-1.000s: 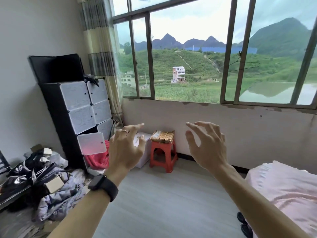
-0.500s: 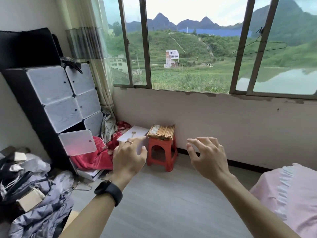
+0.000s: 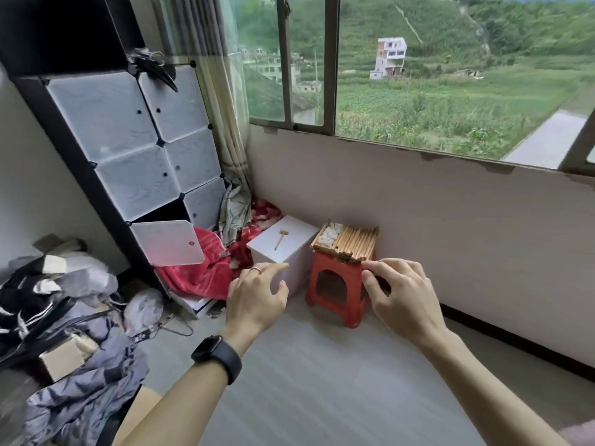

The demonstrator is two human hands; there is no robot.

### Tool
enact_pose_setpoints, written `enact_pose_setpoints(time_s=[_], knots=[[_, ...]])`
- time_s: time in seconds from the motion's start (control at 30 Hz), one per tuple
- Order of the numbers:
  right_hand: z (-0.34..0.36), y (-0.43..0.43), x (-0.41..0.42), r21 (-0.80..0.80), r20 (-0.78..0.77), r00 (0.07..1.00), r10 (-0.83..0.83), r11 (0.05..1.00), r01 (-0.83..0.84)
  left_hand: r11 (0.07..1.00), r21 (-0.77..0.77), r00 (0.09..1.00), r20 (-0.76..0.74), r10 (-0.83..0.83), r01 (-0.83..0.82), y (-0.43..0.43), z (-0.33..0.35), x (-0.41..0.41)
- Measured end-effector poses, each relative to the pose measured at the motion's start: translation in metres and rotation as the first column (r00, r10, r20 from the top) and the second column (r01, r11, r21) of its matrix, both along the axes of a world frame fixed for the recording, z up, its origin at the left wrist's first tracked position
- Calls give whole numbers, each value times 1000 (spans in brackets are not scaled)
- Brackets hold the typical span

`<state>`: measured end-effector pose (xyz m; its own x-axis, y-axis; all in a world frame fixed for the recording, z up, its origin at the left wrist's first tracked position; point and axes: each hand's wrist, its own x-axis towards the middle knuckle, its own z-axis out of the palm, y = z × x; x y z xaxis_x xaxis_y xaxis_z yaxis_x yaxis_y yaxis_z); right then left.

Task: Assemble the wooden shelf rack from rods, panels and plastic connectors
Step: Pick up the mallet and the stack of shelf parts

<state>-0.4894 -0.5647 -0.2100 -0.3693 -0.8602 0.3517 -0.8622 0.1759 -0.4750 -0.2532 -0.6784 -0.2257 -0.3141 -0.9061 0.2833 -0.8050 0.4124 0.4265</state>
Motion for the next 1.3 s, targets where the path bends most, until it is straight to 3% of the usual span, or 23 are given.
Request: enact_pose_setpoints(time_s=[0.27,0.67,1.03,1.3], knots=[[-46,-180,-37,110,10,996,94,989,-94,980,168,990,111,87,-105,-170,-52,-14],[-99,-418,-115,281,47,999,13,959,-26,953,302,978,206,-38,-26,-451,-70,-101],[-193,-632,-192,488,263,962,73,850,-198,880,458,956,294,-11,-131,-649,-154,-191],[-254,-777,-222,605,265,950,168,738,-299,798,559,956,284,72,-227,-763,-227,-226]])
